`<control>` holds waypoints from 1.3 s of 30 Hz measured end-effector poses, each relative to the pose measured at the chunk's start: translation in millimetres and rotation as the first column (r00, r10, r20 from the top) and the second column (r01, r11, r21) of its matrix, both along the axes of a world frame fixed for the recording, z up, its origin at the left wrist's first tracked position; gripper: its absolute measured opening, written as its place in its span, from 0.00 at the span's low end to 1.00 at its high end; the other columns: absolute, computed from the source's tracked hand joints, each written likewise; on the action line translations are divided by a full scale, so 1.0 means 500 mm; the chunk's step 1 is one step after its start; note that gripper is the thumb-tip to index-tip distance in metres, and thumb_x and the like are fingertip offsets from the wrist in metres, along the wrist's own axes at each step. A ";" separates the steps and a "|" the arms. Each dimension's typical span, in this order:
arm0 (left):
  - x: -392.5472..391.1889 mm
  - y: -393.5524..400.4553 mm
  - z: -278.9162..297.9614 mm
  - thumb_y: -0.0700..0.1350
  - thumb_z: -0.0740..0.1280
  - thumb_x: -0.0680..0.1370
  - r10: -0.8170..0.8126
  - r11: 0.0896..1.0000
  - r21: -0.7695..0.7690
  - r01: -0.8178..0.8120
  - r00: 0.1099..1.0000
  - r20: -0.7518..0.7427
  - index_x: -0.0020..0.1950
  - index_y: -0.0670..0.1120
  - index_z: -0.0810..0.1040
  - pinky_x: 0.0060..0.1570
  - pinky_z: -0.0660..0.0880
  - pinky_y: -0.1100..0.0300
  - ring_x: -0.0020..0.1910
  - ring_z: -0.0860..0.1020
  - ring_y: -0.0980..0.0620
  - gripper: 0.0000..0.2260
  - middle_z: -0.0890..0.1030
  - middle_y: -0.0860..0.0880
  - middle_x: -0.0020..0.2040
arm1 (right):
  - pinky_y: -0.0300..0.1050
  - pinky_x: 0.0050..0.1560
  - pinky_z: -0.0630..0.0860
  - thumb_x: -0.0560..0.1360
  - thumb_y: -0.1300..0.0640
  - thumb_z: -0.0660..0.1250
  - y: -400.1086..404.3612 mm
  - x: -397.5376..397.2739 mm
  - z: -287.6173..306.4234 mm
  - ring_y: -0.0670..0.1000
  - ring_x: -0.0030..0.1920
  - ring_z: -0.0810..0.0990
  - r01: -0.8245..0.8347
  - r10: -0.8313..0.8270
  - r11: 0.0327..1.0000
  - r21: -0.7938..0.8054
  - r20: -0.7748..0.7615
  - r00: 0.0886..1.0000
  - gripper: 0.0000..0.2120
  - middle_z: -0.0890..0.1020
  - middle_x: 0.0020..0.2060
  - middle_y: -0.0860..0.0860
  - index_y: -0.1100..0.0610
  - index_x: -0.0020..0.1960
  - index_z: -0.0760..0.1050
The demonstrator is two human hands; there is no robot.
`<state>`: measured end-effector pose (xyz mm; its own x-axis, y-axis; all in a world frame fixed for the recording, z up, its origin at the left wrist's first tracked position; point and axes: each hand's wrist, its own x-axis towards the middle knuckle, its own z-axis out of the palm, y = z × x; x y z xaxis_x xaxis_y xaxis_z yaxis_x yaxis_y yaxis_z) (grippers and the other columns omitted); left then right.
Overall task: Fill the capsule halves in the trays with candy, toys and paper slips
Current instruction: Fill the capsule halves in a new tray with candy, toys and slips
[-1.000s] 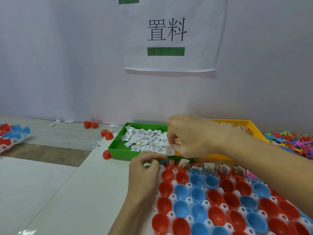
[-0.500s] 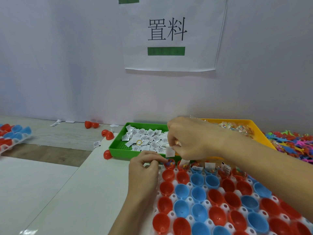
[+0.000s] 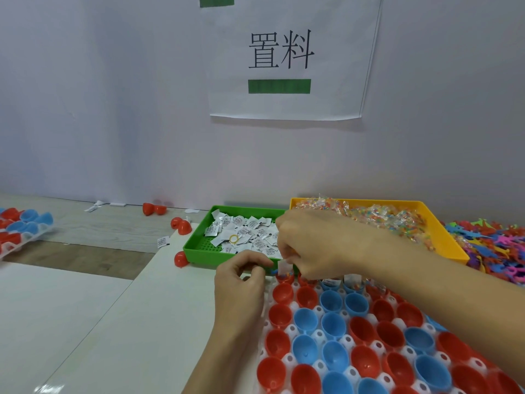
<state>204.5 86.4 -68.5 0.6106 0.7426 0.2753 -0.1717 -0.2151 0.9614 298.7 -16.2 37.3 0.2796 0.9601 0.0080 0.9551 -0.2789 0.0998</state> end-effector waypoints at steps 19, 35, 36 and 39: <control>-0.005 -0.015 0.010 0.32 0.73 0.71 -0.041 0.998 0.038 0.043 0.998 -0.037 0.34 0.47 0.83 0.33 0.72 0.72 0.32 0.78 0.62 0.12 0.82 0.49 0.34 | 0.49 0.41 0.79 0.77 0.56 0.66 0.002 0.001 -0.017 0.52 0.45 0.78 -0.037 0.035 0.997 0.067 0.040 0.999 0.07 0.76 0.41 0.49 0.54 0.43 0.81; -0.006 -0.011 0.009 0.31 0.71 0.71 -0.020 0.999 0.033 0.021 0.998 -0.051 0.35 0.44 0.83 0.34 0.73 0.69 0.33 0.78 0.59 0.09 0.82 0.47 0.34 | 0.46 0.44 0.75 0.78 0.56 0.67 0.005 0.004 -0.038 0.50 0.52 0.76 -0.039 0.034 0.990 0.135 0.035 0.999 0.06 0.74 0.45 0.46 0.51 0.49 0.82; -0.006 -0.011 0.010 0.31 0.71 0.72 -0.024 0.999 0.036 0.026 0.999 -0.049 0.36 0.43 0.83 0.34 0.73 0.69 0.33 0.78 0.59 0.09 0.83 0.46 0.34 | 0.48 0.46 0.77 0.78 0.56 0.67 0.005 0.004 -0.038 0.51 0.52 0.76 -0.042 0.037 0.991 0.128 0.037 0.999 0.06 0.73 0.45 0.47 0.51 0.49 0.83; -0.007 -0.011 0.011 0.31 0.71 0.72 -0.044 0.998 0.046 0.046 0.998 -0.041 0.37 0.42 0.84 0.35 0.73 0.69 0.33 0.78 0.59 0.08 0.83 0.46 0.34 | 0.50 0.48 0.78 0.78 0.57 0.66 0.006 0.003 -0.036 0.51 0.52 0.75 -0.040 0.035 0.993 0.114 0.045 0.998 0.06 0.73 0.45 0.47 0.51 0.49 0.83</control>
<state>201.1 80.9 -63.0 0.6541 0.7011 0.2840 -0.1441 -0.2531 0.9567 300.3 -13.0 19.2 0.2402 0.9620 0.1301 0.9607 -0.2548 0.1106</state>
